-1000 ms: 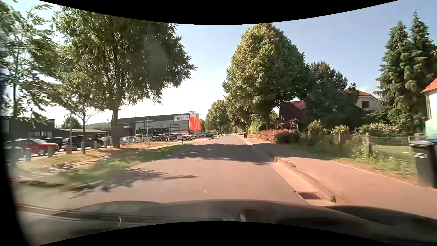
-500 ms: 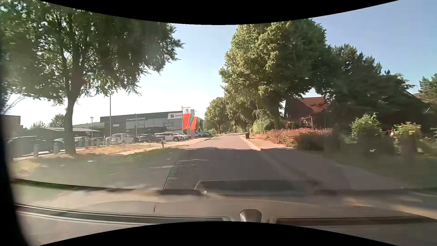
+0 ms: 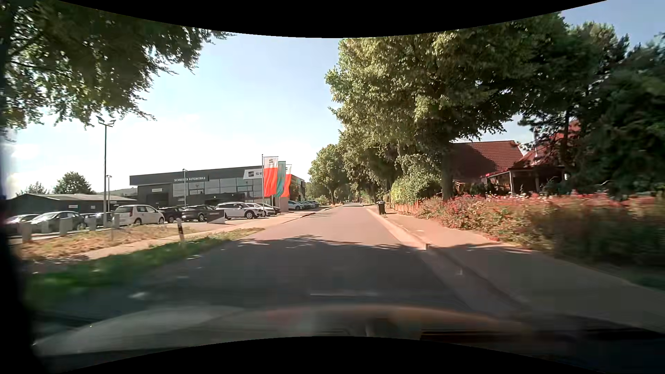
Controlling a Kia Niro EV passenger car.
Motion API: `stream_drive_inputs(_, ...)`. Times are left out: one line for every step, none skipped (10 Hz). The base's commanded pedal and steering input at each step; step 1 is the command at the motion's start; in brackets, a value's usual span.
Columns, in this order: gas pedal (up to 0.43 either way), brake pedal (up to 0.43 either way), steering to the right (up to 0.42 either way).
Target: Follow the waypoints while adhering to traffic rules and regulations
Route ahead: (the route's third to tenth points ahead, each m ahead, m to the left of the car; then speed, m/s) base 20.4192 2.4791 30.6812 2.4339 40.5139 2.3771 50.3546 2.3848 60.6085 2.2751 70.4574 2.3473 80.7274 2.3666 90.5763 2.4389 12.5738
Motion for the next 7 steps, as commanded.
stream_drive_inputs(0.177,0.006,0.0)
stream_drive_inputs(0.177,0.006,0.0)
stream_drive_inputs(0.177,0.006,0.0)
stream_drive_inputs(0.177,0.006,0.0)
stream_drive_inputs(0.177,0.006,0.0)
stream_drive_inputs(0.177,0.006,0.0)
stream_drive_inputs(0.177,0.006,0.0)
